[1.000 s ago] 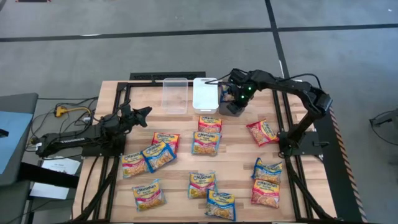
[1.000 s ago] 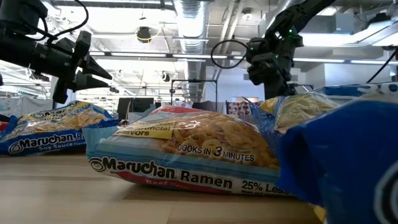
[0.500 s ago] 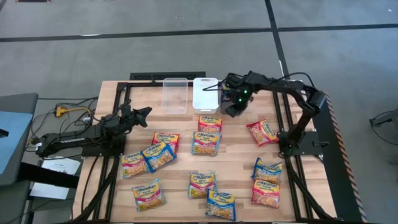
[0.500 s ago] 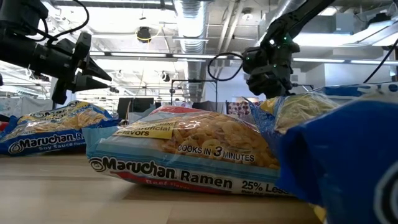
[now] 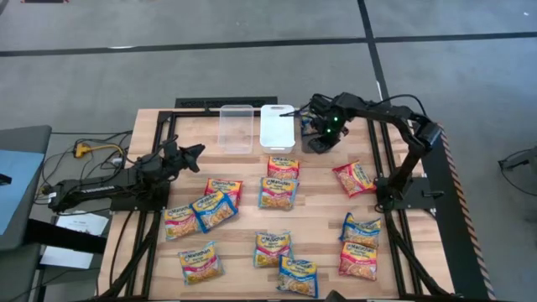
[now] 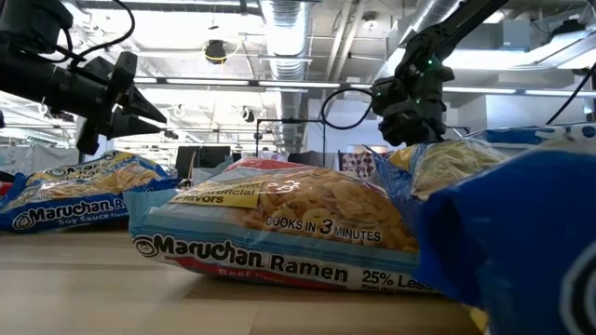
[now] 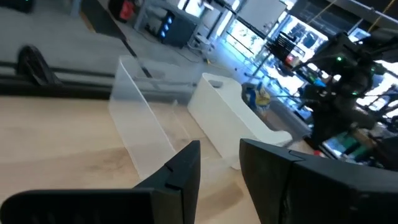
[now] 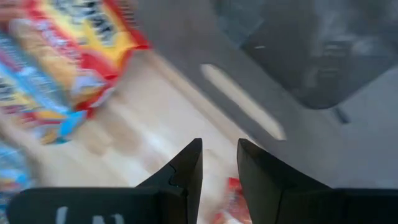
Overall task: Sort Maruchan noodles
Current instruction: Adjust the black bin, then put the light blue noodle pack into the white bin
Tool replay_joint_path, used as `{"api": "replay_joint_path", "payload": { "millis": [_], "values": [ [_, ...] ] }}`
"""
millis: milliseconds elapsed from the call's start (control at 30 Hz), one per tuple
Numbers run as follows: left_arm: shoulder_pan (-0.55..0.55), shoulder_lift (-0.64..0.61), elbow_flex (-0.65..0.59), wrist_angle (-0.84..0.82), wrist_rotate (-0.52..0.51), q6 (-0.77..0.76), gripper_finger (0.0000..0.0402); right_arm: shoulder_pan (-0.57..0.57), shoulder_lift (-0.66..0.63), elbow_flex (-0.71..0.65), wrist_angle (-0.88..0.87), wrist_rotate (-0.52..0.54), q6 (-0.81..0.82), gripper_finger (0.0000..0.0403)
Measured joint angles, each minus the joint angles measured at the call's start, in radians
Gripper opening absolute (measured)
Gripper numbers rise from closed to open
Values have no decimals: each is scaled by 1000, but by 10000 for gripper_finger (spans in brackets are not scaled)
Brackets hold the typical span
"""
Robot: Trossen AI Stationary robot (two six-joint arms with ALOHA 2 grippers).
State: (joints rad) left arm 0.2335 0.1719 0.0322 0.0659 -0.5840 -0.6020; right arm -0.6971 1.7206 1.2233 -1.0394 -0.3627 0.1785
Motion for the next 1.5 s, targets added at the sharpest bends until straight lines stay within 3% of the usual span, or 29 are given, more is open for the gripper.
{"api": "replay_joint_path", "payload": {
  "millis": [100,233,567,867,1200,1500],
  "values": [
    [0,0,0,33,-43,22,100,1,-1,16,-14,-72,0,125],
    [0,0,0,64,-93,51,100,15,-1,51,-28,-82,13,125],
    [0,0,0,61,-47,75,103,94,-1,175,-109,-82,67,125],
    [0,0,0,61,3,75,143,232,-1,347,-112,-82,174,125],
    [0,0,0,73,-38,151,178,382,-1,578,-110,-81,284,125],
    [0,0,122,99,188,176,179,506,-1,714,-105,-4,326,125]
  ]
}}
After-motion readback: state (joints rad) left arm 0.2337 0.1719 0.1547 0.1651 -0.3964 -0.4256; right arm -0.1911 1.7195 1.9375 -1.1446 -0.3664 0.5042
